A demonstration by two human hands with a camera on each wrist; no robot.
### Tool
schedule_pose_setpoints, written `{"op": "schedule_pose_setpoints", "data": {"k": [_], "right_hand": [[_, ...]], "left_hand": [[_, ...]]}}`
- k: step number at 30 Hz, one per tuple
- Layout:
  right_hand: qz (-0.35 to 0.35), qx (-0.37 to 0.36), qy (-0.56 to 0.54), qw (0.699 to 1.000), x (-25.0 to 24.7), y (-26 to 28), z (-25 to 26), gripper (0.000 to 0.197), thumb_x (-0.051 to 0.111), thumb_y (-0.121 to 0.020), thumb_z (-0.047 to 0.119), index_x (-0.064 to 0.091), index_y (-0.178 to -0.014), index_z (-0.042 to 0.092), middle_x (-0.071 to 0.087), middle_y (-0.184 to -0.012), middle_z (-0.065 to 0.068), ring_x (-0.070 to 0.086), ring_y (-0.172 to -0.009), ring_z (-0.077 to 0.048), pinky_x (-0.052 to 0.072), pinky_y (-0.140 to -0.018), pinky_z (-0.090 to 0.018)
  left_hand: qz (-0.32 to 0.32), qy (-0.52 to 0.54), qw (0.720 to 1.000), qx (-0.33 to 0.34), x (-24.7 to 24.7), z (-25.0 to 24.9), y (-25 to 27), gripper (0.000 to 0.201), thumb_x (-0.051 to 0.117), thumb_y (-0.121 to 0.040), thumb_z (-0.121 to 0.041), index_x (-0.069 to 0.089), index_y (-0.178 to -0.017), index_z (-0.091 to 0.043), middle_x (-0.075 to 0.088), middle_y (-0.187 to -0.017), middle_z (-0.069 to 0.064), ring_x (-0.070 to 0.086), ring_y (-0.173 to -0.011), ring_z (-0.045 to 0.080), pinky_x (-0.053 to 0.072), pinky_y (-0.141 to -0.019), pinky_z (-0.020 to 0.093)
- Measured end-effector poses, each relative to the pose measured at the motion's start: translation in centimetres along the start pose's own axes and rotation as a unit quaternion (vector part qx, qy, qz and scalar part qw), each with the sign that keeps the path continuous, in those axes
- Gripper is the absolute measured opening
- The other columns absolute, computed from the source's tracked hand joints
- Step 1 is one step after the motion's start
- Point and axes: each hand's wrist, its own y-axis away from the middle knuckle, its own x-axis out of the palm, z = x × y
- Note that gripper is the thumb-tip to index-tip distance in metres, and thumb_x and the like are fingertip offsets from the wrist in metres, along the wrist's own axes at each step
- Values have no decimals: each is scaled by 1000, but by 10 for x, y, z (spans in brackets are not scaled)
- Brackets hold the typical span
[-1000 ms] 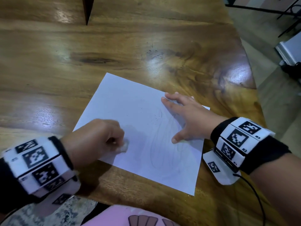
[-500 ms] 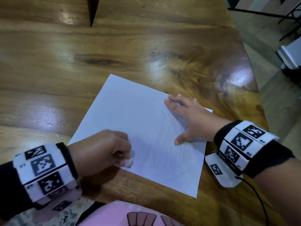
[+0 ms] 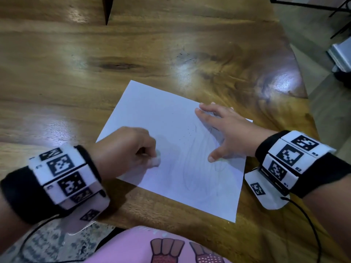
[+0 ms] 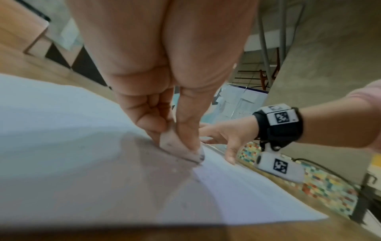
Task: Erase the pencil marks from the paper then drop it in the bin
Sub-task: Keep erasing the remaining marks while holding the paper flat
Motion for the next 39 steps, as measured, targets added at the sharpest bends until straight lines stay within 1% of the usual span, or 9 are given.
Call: {"op": "schedule_pose_setpoints", "data": {"k": [2, 6, 12, 17, 22, 26, 30, 35, 39], "right_hand": [[2, 0, -1, 1000, 0, 0, 0, 116, 79, -68, 42, -3, -149, 30, -9, -155, 18, -14, -143, -6, -10, -116, -32], [1, 1, -7, 1000, 0, 0, -1, 116, 80, -67, 41, -2, -149, 30, -9, -155, 18, -14, -143, -7, -8, -118, -33], [-1, -2, -4, 1000, 1, -1, -2, 116, 79, -67, 41, -2, -149, 30, -8, -155, 17, -13, -143, -6, -9, -116, -32], [0, -2, -6, 1000, 1, -1, -2, 115, 79, -68, 41, -2, -149, 30, -8, -155, 17, -14, -143, -6, -10, -117, -32], [-2, -2, -3, 1000, 2, -2, -2, 116, 79, -67, 42, -2, -149, 30, -8, -155, 17, -14, -143, -6, -10, -116, -32], [0, -1, -5, 1000, 1, -2, -2, 116, 80, -67, 41, -2, -149, 30, -8, -155, 17, -14, -143, -6, -10, -116, -31], [1, -1, -4, 1000, 1, -1, -2, 116, 79, -67, 41, -2, -149, 30, -9, -155, 16, -14, -143, -7, -8, -118, -33], [3, -3, -3, 1000, 1, -2, -2, 116, 79, -67, 41, -2, -149, 29, -9, -155, 16, -14, -143, -8, -8, -118, -34], [1, -5, -4, 1000, 1, -2, -3, 117, 79, -67, 41, -3, -149, 28, -8, -155, 15, -14, -143, -9, -10, -117, -34]], "left_hand": [[-2, -14, 1000, 3, 1, -2, -7, 7, 74, -68, -17, 67, -67, -17, 61, -72, -5, 57, -66, 6, 46, -65, 21], [115, 13, 993, 1, 10, -12, 0, 9, 75, -68, -18, 66, -70, -20, 56, -67, -15, 56, -69, -3, 38, -61, 7], [-26, -30, 999, 18, 6, -23, -42, 13, 70, -73, -24, 64, -66, -14, 54, -66, -5, 47, -59, 10, 34, -56, 17], [114, -5, 993, 40, 17, -18, 9, 18, 70, -67, -8, 58, -60, -18, 48, -60, -21, 51, -59, -8, 34, -58, 2], [14, -47, 997, 54, 7, -26, -29, 16, 67, -67, -28, 65, -64, -12, 61, -67, -2, 55, -61, 15, 39, -58, 19], [73, -21, 995, 62, 14, -24, -12, 14, 70, -67, -7, 61, -60, -15, 53, -61, -14, 52, -58, -1, 36, -58, 7], [117, -7, 992, 45, 18, -21, -1, 12, 73, -67, -9, 67, -68, -19, 52, -65, -21, 54, -64, -7, 36, -63, 2], [46, -8, 996, 70, 15, -28, -16, 14, 73, -68, -8, 66, -59, -16, 63, -69, -6, 62, -65, 10, 49, -62, 24], [112, 5, 993, 38, 19, -21, 5, 19, 70, -65, -1, 61, -61, -17, 53, -64, -19, 57, -64, -4, 39, -59, 5]]}}
